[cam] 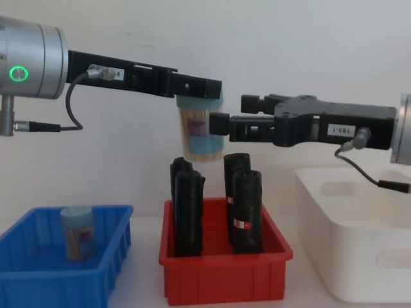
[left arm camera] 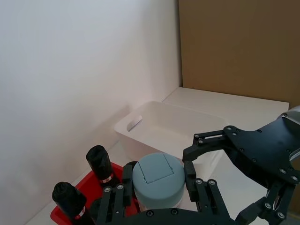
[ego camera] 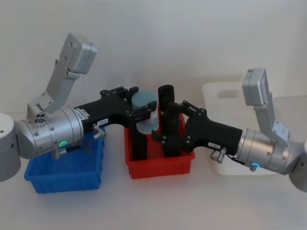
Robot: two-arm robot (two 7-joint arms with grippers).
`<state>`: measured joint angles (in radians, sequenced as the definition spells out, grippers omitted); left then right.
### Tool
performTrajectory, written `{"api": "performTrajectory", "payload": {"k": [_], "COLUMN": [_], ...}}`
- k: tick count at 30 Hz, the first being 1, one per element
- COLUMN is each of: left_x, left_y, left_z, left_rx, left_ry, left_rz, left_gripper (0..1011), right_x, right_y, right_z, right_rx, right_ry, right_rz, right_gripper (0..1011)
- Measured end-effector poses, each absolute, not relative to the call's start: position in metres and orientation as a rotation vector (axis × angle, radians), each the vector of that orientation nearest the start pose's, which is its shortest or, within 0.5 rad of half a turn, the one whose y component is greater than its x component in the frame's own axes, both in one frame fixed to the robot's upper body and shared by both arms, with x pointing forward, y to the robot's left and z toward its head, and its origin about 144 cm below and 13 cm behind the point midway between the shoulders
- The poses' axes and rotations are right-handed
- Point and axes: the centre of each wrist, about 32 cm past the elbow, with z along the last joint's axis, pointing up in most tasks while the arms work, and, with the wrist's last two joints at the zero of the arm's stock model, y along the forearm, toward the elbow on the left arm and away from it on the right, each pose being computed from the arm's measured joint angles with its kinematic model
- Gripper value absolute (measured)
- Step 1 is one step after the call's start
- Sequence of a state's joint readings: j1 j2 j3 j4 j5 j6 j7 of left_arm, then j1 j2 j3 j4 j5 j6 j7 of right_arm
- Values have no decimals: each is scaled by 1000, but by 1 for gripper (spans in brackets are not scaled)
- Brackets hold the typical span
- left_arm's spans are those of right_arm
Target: Pick the cotton swabs from the blue box and place them into the white box.
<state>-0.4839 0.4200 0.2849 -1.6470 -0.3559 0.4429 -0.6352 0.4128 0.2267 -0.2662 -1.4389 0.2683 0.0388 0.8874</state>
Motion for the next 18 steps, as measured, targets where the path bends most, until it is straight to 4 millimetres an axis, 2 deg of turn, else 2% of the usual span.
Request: {"api": "performTrajectory", "payload": {"k": [18], "left_x": [545], "left_y": [256], "left_z": [1328], "left_rx": [160], "left_ry": [-84], "left_rz": [695], "left_gripper": [659], "right_x": [566], "right_y": [-220], "right_z": [1239], "right_rx": [-20], "right_ry": [-150], "right_rz": [-445], "right_gripper": [1001]}}
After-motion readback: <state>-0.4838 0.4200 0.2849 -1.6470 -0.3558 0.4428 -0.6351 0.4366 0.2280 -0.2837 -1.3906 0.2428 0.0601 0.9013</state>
